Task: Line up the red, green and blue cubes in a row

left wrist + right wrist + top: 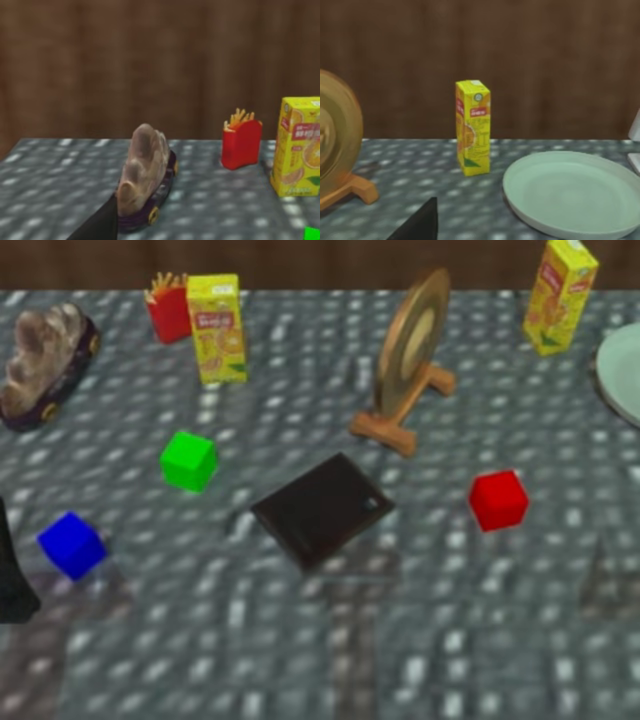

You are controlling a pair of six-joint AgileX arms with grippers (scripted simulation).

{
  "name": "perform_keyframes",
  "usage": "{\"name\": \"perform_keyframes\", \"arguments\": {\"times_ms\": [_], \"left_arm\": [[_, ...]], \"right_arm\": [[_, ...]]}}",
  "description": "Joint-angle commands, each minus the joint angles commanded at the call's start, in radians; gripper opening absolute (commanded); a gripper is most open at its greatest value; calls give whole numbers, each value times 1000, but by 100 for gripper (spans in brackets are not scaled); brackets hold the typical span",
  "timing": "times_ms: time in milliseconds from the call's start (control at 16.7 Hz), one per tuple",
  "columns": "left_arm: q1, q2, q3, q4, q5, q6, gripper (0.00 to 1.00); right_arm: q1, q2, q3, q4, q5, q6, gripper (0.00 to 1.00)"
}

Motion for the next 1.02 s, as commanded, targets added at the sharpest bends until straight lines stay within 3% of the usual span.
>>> {"name": "perform_keyframes", "arguments": {"times_ms": [240, 480, 1020], "left_arm": [[0, 0, 0, 0, 0, 0, 100], [0, 0, 0, 0, 0, 0, 100], [0, 0, 0, 0, 0, 0, 100]], "right_arm": [[8, 30, 30, -21, -1, 3, 100], [44, 218, 212, -135, -1, 17, 100], [183, 1158, 921, -604, 5, 62, 100]]}}
